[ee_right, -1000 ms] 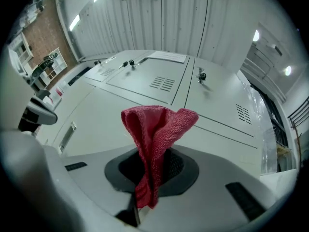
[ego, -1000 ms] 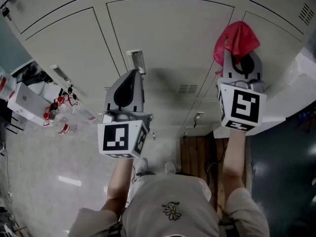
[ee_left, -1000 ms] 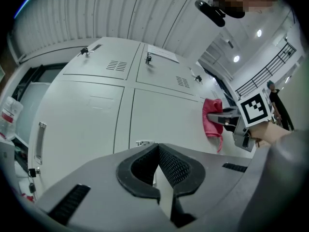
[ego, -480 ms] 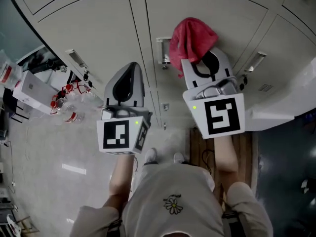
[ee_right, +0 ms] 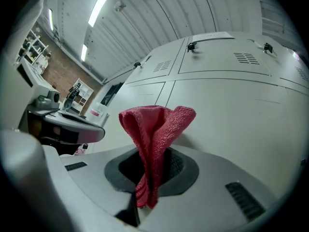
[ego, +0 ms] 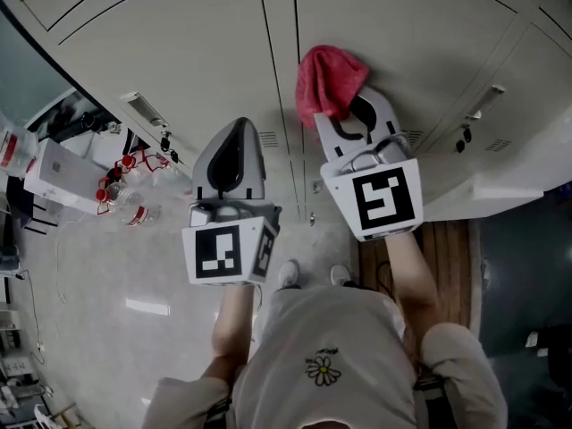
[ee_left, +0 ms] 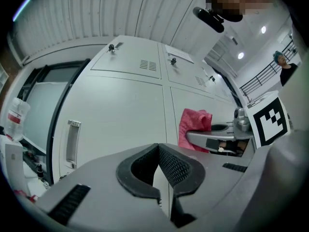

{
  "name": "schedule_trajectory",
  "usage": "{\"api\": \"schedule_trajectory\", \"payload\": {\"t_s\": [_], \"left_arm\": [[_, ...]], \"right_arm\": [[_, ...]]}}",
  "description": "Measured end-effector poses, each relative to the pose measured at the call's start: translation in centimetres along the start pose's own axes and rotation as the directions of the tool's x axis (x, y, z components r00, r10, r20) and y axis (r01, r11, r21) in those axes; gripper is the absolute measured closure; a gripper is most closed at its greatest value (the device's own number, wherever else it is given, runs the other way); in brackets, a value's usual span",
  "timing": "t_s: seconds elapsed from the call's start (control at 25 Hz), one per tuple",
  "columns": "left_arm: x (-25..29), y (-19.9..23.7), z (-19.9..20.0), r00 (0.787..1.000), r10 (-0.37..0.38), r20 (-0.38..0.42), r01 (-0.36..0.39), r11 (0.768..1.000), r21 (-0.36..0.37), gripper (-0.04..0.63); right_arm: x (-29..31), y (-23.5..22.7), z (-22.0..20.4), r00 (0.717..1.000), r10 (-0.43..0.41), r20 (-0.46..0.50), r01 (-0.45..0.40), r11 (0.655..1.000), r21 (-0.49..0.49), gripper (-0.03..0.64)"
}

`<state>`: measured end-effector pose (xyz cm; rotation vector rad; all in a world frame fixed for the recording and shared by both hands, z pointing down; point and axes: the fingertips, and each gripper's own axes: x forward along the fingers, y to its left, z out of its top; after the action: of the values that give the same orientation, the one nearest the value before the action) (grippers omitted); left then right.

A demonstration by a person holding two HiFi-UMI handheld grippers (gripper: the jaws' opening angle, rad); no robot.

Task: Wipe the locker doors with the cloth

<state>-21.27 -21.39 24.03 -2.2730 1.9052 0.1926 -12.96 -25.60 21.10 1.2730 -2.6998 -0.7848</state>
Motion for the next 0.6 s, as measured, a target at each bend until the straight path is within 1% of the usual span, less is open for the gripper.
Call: {"api": "schedule_trajectory", "payload": {"t_s": [0.16,0.28,0.4,0.6], "left_arm": [[0.7,1.0,-0.5,1.0,0.001,0.009,-0.001,1.0,-0.023,0.578],[1.3,1.0,-0.8,1.0,-0.009,0.011,0.009,0.999,-0.038,0.578],[2.0,0.5,-1.0,1.0,-0.025,0.006,0.026,0.999,-0.043,0.578],[2.9,-0.4,-1.3,0.999,-0.039,-0.005,0.039,0.998,-0.048,0.578]], "right_arm": [[0.9,0.4,-0.8,0.999,-0.021,-0.042,0.018,0.997,-0.077,0.577],[1.1,0.6,-1.0,0.998,-0.022,-0.058,0.016,0.993,-0.114,0.577],[1.1,0.6,-1.2,0.998,-0.022,-0.062,0.014,0.992,-0.128,0.577],[0.6,0.1,-1.1,0.998,-0.026,-0.051,0.02,0.993,-0.12,0.577]]}}
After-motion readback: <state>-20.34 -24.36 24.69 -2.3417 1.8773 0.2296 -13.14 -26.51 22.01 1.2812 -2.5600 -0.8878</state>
